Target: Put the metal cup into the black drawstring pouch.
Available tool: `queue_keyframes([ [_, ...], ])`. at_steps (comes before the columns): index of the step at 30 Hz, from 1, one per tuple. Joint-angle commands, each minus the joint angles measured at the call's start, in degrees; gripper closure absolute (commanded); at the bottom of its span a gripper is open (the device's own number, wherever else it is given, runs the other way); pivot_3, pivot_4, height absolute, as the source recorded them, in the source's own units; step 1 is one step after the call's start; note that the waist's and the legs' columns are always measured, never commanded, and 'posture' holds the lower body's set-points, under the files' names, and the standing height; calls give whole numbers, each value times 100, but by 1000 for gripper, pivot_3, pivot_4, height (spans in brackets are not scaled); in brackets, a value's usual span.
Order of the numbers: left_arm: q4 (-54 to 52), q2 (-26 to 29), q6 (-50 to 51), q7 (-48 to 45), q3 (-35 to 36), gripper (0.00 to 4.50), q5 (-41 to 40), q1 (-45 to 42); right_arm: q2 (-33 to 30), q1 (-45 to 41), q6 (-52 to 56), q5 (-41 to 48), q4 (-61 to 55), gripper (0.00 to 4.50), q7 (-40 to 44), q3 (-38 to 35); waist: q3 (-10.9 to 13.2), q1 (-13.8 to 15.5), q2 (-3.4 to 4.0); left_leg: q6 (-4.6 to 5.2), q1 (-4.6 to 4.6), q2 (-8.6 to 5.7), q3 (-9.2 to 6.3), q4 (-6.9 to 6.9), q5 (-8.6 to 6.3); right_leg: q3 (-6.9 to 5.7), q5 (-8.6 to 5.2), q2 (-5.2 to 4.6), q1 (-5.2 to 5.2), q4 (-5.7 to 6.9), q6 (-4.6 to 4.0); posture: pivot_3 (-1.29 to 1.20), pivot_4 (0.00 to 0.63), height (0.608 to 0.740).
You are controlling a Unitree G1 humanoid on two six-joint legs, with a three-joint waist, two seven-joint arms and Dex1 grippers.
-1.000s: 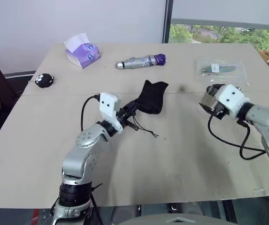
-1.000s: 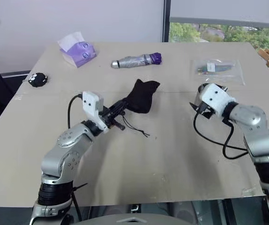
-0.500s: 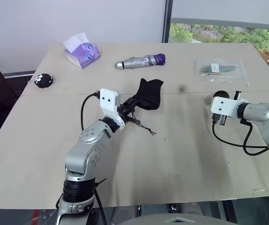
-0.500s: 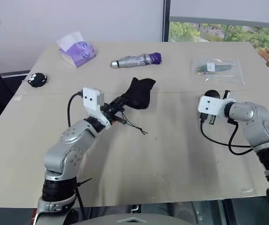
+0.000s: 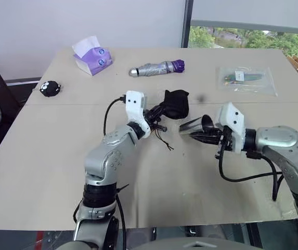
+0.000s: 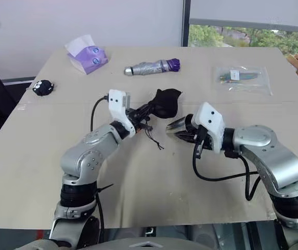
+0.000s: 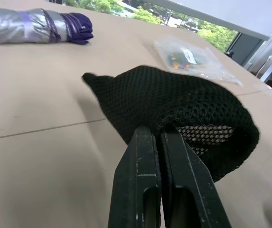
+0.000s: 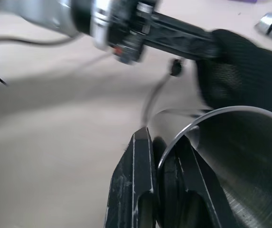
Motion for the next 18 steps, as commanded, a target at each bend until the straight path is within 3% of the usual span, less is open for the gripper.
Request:
queue_keyframes([
  [1, 51, -74, 7, 65, -27, 4500, 12, -212, 137, 8, 218, 197, -346, 4474, -463, -224, 0, -5, 0, 0, 0, -1, 0, 0, 0, 0, 0, 3, 0, 0, 0, 0, 150, 740],
  [13, 50, -366, 423, 161, 285, 4500, -435, -236, 1790, -45, 65, -230, 51, 4474, -2562, -34, 0, -15, -2, -1, 1, 3, -4, -5, 0, -2, 0, 14, -4, 4, 0, 0, 150, 740],
  [18, 8, -442, 501, 205, 290, 4500, -511, -250, 1953, -71, -246, -690, 406, 4474, -2926, 230, 0, -10, -2, -1, 0, 1, -2, -4, 1, -2, 0, 13, -4, 3, 0, 0, 150, 740],
])
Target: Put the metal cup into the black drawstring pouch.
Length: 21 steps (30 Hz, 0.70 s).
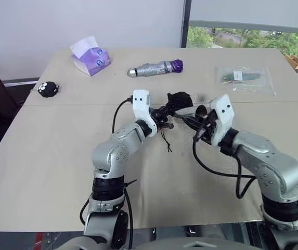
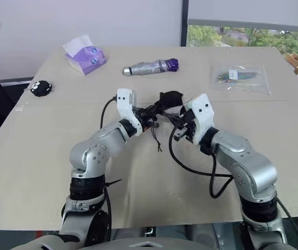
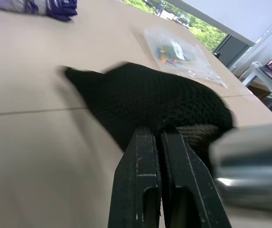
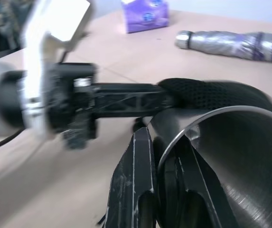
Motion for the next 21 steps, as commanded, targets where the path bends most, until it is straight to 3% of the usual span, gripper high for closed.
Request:
queue_keyframes([
  [1, -199, -62, -10, -12, 17, 4500, -153, -125, 164, -123, -392, -280, 132, 4474, -296, 58, 0, -5, 0, 0, 0, 0, 1, 0, 0, 1, 0, 0, 0, 0, 0, 0, 150, 740],
  [13, -17, -275, 178, 150, 210, 4500, -400, -334, 1466, -476, -1506, -605, 1287, 4474, -917, -1, 0, -89, 0, -1, -3, 1, -1, -3, 0, -2, 0, 0, -1, -2, 0, 0, 150, 740],
  [21, 157, -208, 200, 177, 425, 4500, -454, -497, 2407, -486, -1574, 500, 1363, 4474, -878, -716, 1, -135, 1, -1, -3, 3, -9, -5, 0, -10, 0, 0, -1, 0, 0, 0, 150, 740],
])
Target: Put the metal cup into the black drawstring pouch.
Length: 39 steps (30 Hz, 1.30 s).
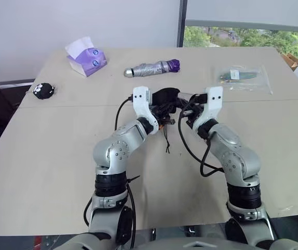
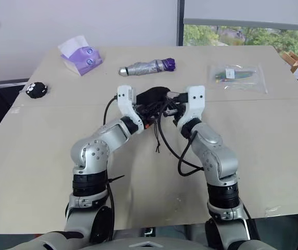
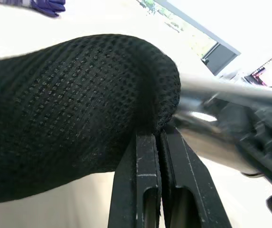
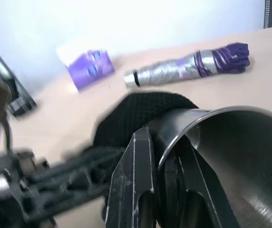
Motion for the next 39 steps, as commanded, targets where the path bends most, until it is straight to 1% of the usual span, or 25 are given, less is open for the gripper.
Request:
queue_keyframes([
  [1, -32, 32, -16, -47, 92, 4500, -161, -190, 245, -124, 44, 703, -260, 4474, 69, -273, 0, -2, 0, 0, 0, 0, 0, 0, 0, 0, 0, -1, 0, 0, 0, 0, 150, 740],
  [5, -23, 42, -1, -154, 155, 4500, -250, -212, 346, -114, 155, 1064, -257, 4474, 4, -402, 1, -6, 1, 0, 0, 1, -1, -2, 0, -1, 0, -1, 0, 0, 0, 0, 150, 740],
  [8, -72, 12, 24, -337, 227, 4500, -493, -213, 329, -148, 134, 1178, -132, 4474, -26, -447, 1, -5, 1, 0, -1, 1, -3, -3, 0, -3, 0, -1, 0, -1, 0, 0, 150, 740],
  [11, -68, 0, 83, -403, 324, 4500, -718, -241, 125, -130, 74, 1008, -28, 4474, 79, -252, 1, -11, 2, 0, -1, 1, -1, -3, 0, -1, 0, -2, -1, -2, 0, 0, 150, 740],
  [22, 108, 142, -7, -358, 487, 4500, -858, -361, -925, 180, -393, 28, 21, 4474, 677, 813, 2, -11, 1, 0, -1, -1, 0, -5, 0, 0, -1, -1, -1, -5, 0, 0, 150, 740],
  [25, 81, 101, 5, -350, 451, 4500, -880, -330, -1097, 182, -671, -145, -16, 4474, 954, 1071, 3, -10, 0, 0, -1, -1, 2, -5, 0, 1, 0, -1, -1, -7, 0, 0, 150, 740],
  [27, 68, 87, 3, -347, 426, 4500, -890, -303, -1083, 188, -869, -174, 13, 4474, 1054, 1099, 3, -10, -1, 0, -1, -1, 2, -5, 0, 1, 0, -1, -1, -8, 0, 0, 150, 740],
  [30, 45, 140, -44, -423, 392, 4500, -917, -253, -790, 187, -867, 10, 164, 4474, 822, 768, 3, -7, -1, 0, -1, 0, 0, -6, 0, -1, 0, -1, -1, -7, 0, 0, 150, 740],
  [34, -34, 368, -191, -693, 354, 4500, -891, -113, -466, 265, -632, 567, 125, 4474, 573, 82, 3, -5, -1, 0, -2, 1, -1, -7, 0, -1, 0, -1, -1, -7, 0, 0, 150, 740],
  [39, 19, 1331, -710, -1455, -258, 4500, -197, 151, -797, 348, -206, 1439, -99, 4474, 712, -740, 5, -9, 2, -1, -1, 2, 1, -9, 0, -2, -1, -2, -1, -8, -1, 0, 150, 740],
])
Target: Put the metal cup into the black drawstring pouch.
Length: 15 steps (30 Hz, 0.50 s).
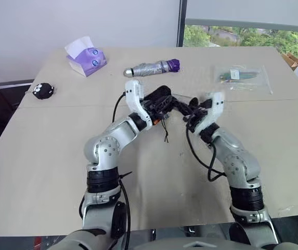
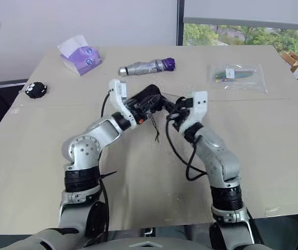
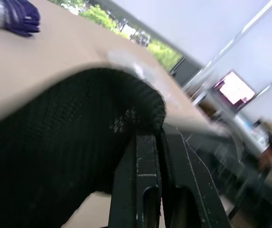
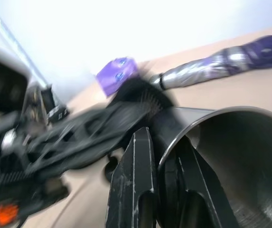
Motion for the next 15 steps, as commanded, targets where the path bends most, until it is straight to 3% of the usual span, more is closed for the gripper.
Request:
queue_keyframes([
  [1, -117, 580, -476, -542, -457, 4500, 524, 96, -302, 8, 275, 724, -401, 4474, 137, -594, 1, 2, 2, 0, 1, 0, 1, -2, 0, 0, 0, 0, 0, 0, -1, 0, 150, 740],
  [7, -94, 1426, -933, -887, -1291, 4500, 1559, 25, -562, 82, 558, 1119, -552, 4474, 187, -582, 4, -7, 6, 0, 4, 1, 8, -6, 0, 8, -1, -1, -2, -1, -2, 0, 150, 740],
  [13, -546, 2822, -1084, -1302, -2647, 4500, 3162, -268, -383, 209, 490, 1105, -643, 4474, 63, -269, 10, -11, 7, 0, 0, 4, 15, -20, 0, 16, -1, 6, -22, 4, -1, 0, 150, 740],
  [15, -736, 2535, -1645, -1396, -2437, 4500, 2998, -613, -285, 213, 465, 1222, -667, 4474, 25, -306, 13, 26, 6, 0, -2, 7, 19, -22, 0, 17, -1, 4, -25, 2, -1, 0, 150, 740],
])
